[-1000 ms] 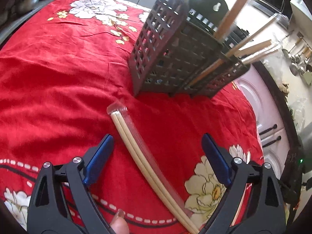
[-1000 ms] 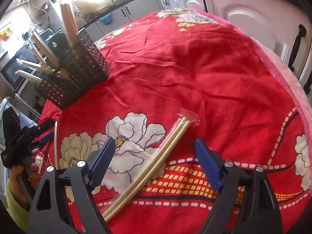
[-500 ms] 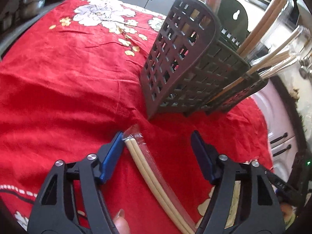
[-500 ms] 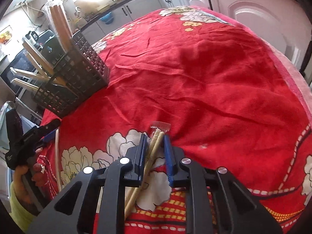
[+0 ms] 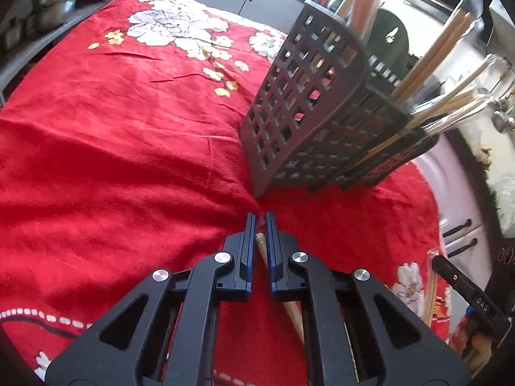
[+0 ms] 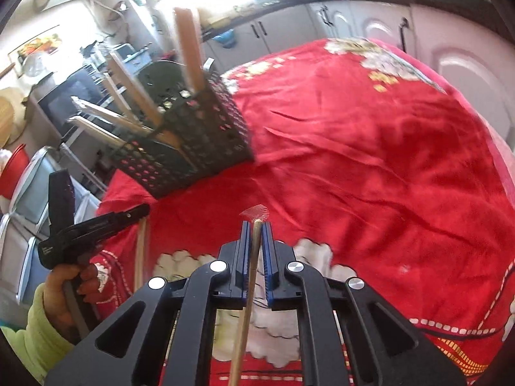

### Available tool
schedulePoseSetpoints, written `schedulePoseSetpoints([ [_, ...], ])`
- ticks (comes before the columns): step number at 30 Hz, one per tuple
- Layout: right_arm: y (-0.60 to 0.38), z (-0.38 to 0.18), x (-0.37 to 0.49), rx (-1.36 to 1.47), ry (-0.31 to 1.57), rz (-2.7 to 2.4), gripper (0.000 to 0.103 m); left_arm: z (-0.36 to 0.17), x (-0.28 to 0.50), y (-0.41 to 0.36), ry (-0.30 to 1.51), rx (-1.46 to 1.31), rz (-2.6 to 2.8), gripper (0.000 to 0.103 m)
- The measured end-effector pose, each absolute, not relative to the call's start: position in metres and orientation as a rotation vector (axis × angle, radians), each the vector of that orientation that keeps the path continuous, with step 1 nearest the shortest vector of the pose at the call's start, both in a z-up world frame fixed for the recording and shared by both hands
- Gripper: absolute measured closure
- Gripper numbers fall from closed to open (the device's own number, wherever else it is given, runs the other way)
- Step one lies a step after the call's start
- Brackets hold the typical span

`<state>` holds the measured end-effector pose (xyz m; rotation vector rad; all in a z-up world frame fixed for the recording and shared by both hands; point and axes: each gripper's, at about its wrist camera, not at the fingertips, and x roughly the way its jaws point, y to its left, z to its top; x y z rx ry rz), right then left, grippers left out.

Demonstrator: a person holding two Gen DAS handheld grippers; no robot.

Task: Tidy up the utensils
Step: 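Lift the chopsticks upright and carry them above the grey caddy with both tools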

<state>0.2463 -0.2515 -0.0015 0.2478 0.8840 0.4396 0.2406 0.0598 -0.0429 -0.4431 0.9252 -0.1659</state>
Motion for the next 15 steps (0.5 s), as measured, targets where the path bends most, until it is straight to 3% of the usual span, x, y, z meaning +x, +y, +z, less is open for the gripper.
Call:
schedulePoseSetpoints([
  [15,-0.223,0.051,0.230,0.185,0.746,0.568,0.097,0.036,0.206,0.047,0.719,-0.421,-0.295,0.100],
])
